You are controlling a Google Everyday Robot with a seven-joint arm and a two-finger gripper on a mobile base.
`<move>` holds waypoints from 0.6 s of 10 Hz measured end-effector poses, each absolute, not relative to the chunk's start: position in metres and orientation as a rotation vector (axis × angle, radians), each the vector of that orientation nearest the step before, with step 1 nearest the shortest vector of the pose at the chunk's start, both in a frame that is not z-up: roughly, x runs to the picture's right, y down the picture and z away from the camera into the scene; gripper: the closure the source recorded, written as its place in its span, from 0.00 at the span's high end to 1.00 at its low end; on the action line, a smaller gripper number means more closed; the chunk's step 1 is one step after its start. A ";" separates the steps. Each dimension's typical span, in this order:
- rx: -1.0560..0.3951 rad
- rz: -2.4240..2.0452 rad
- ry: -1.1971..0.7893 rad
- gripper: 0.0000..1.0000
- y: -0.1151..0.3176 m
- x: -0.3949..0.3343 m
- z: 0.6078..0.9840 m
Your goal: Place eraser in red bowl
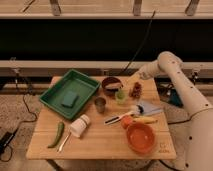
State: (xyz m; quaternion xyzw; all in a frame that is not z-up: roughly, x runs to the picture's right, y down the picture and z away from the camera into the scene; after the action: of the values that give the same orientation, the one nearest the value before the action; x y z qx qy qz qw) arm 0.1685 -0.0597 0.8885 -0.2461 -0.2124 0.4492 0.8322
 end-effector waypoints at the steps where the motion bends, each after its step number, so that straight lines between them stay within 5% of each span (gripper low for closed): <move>1: -0.532 0.940 -0.464 0.65 -0.061 0.159 0.888; 6: -0.568 0.858 -0.531 0.65 -0.068 0.110 0.866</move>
State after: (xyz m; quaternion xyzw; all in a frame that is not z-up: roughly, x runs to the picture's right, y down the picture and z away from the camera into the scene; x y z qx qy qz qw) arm 0.1099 -0.0676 0.8659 -0.2683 -0.2510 0.4056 0.8370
